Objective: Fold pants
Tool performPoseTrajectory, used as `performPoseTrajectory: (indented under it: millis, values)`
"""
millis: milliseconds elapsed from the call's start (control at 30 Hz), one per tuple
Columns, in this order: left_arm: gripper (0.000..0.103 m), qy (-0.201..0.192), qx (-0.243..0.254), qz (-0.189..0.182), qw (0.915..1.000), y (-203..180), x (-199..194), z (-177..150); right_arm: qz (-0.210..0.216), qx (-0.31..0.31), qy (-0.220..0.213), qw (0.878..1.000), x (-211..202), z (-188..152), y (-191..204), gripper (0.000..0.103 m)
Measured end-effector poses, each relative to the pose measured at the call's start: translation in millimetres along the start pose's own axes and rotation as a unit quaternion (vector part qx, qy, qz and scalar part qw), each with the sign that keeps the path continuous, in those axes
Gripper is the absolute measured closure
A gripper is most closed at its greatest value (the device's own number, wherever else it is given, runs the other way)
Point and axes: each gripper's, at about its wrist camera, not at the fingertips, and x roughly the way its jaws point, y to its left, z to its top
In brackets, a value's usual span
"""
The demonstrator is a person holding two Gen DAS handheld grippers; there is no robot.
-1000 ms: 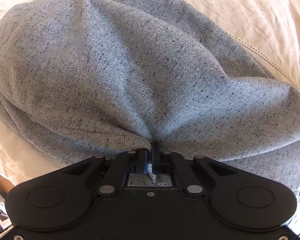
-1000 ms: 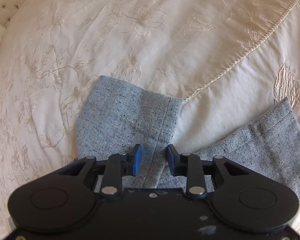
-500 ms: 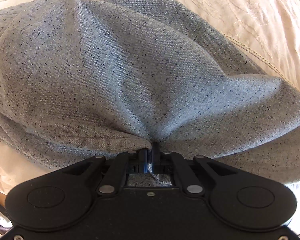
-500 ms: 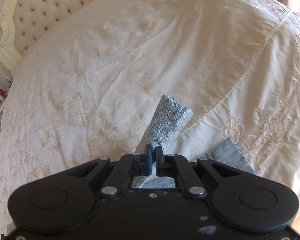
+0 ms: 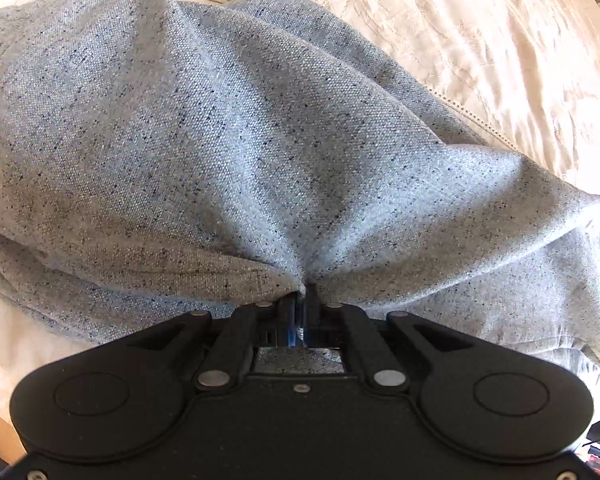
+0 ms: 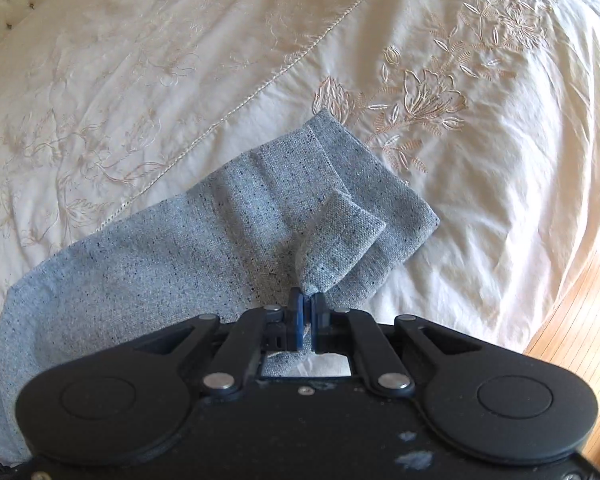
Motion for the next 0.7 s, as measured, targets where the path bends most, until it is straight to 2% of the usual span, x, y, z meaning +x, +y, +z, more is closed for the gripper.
performPoseTrajectory:
  millis: [167,367,433,567,633,700]
  values:
    - [0.099,-0.048,-0.006,-0.032,0.9983,12.6,-48.1,-10.9,0.007,-0.006,-0.007,1.0,-3.8,9.1,0.3,0.098]
    - [0.099,-0.1,-0.028,-0.056,0.993,23.1,-103.7,2.6,0.036,-0.032,-0.019,0.999,-10.8,41.4,15.4,0.098]
    - [0.099,-0.117,-0.03,-0.063,0.9907,16.3,-120.9,10.5,0.054,-0.046,-0.039,0.997,-22.3,53.9,23.9,0.098]
    - [0.099,-0.16,-0.007,-0.06,0.9853,-5.0,-147.2,5.7,0.104,-0.063,-0.115,0.986,-71.4,67.9,28.6,0.098]
    - [0.099,-0.164,-0.006,-0.065,0.9842,-7.2,-149.8,-4.1,0.121,-0.056,-0.135,0.982,-86.5,62.4,18.0,0.098]
    - [0.099,-0.143,-0.009,-0.053,0.9883,-7.9,-135.1,-14.2,0.11,-0.058,-0.11,0.986,-73.5,51.9,4.5,0.098]
